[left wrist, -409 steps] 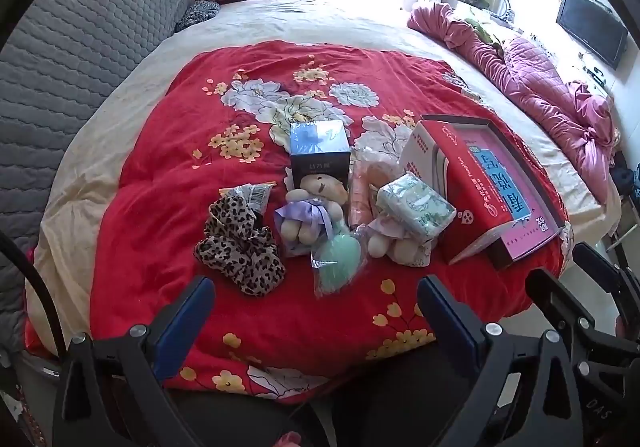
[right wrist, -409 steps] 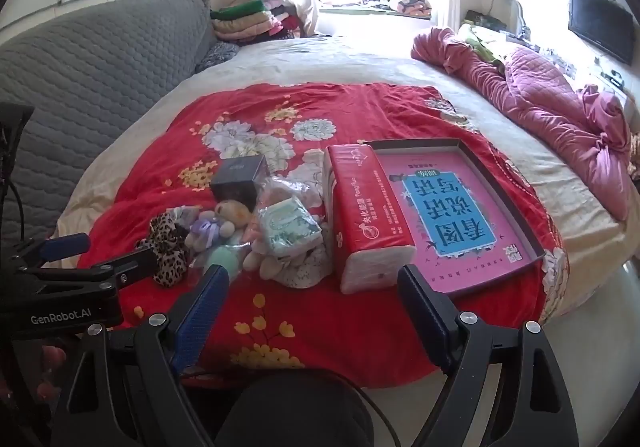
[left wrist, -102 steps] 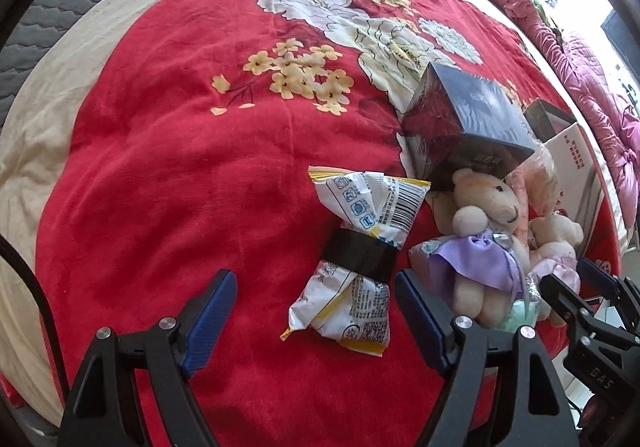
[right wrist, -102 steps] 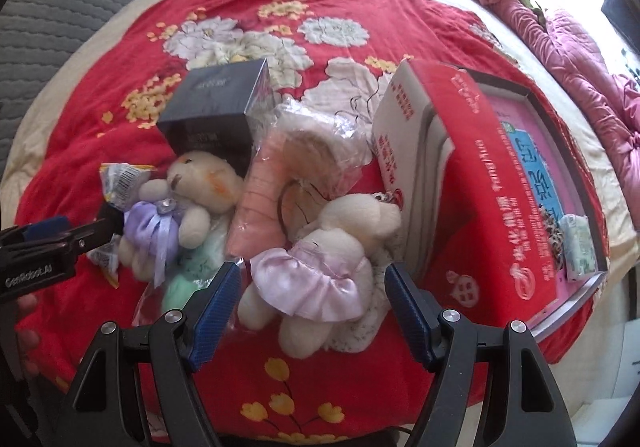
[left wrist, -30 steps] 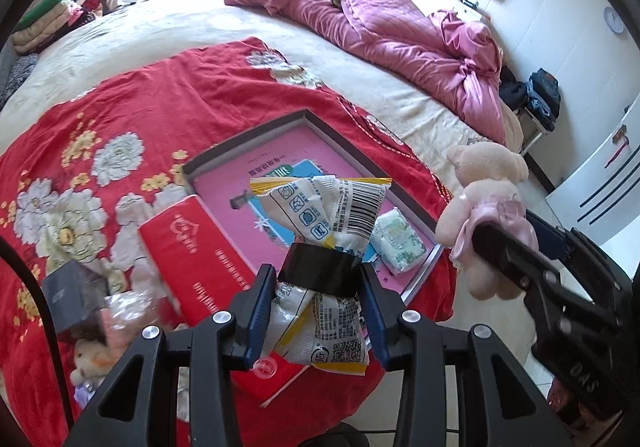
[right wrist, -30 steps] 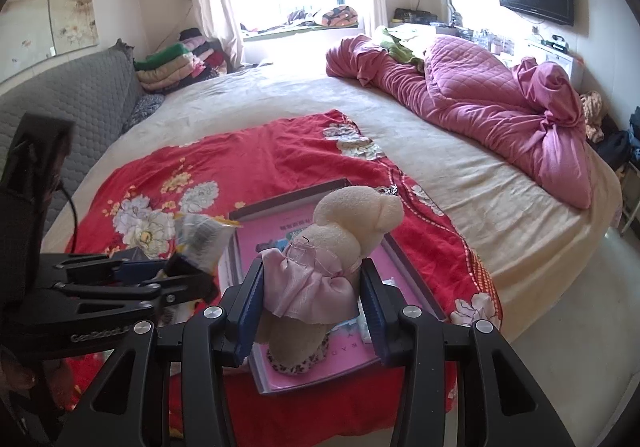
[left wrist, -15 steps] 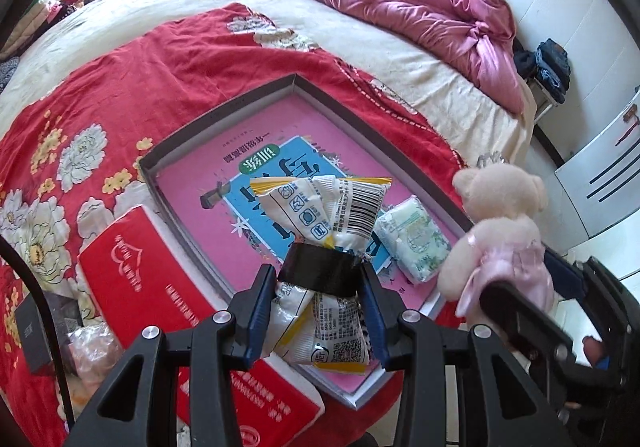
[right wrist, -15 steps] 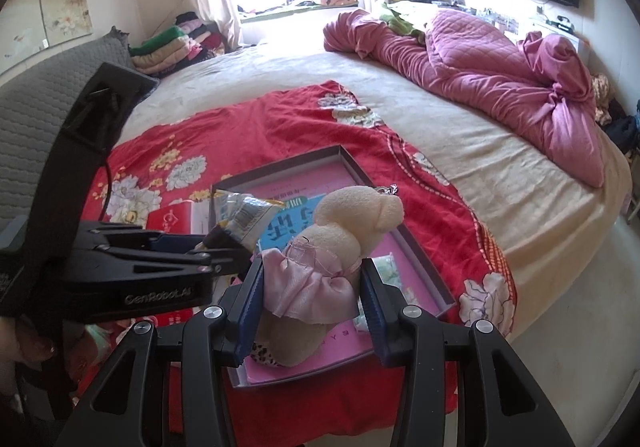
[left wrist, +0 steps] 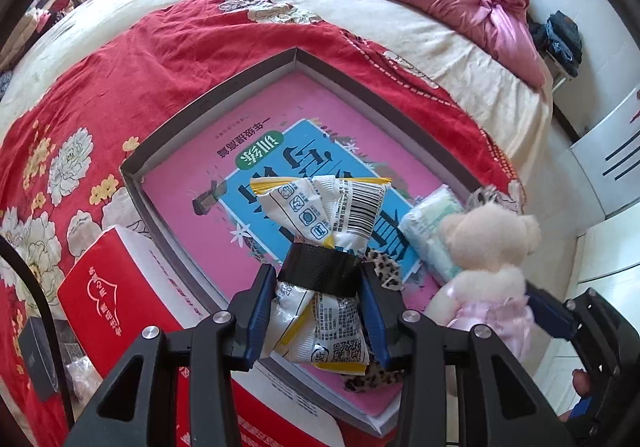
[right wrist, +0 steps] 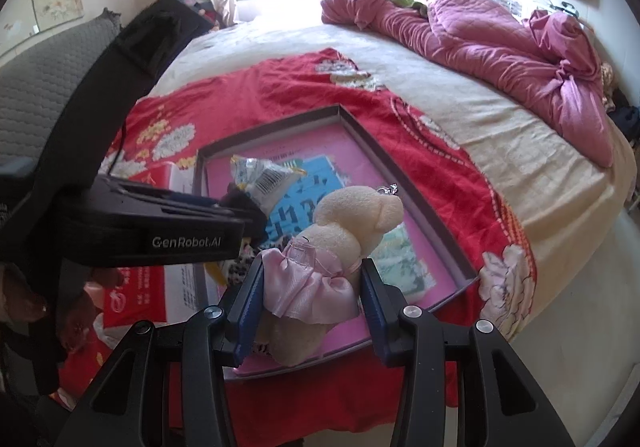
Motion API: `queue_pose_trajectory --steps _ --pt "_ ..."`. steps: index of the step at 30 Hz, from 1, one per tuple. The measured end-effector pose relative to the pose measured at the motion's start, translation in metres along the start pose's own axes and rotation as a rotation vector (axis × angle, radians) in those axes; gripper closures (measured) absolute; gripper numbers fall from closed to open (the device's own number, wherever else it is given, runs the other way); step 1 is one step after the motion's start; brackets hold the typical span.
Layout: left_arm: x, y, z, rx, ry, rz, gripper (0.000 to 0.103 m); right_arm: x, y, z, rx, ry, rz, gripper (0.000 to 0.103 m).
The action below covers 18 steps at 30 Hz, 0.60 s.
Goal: Organize soft objects
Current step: 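Carry the snack bag and teddy bear over the pink tray with both tools, then lower both items into the tray and open both tools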
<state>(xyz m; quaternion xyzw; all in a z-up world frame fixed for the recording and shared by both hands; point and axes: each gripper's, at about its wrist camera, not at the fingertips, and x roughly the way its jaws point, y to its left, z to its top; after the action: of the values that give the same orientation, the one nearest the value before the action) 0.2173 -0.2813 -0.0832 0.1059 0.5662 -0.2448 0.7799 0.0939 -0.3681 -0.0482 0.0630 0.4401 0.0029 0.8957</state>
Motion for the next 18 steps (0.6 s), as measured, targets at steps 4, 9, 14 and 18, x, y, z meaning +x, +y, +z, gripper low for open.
queue_pose_trajectory --steps 4,9,14,18 --pt "0.007 0.003 -0.002 -0.007 0.021 -0.013 0.061 0.013 0.003 -0.005 -0.005 0.023 0.004 0.056" --pt "0.010 0.004 -0.003 -0.013 0.023 -0.022 0.061 0.029 0.000 -0.012 0.030 0.057 0.009 0.055" --pt "0.006 0.002 0.000 -0.011 0.002 -0.024 0.061 0.036 -0.003 -0.017 0.050 0.064 -0.005 0.051" --pt "0.004 0.003 0.002 -0.008 0.003 -0.023 0.061 0.041 -0.004 -0.019 0.054 0.069 -0.009 0.050"
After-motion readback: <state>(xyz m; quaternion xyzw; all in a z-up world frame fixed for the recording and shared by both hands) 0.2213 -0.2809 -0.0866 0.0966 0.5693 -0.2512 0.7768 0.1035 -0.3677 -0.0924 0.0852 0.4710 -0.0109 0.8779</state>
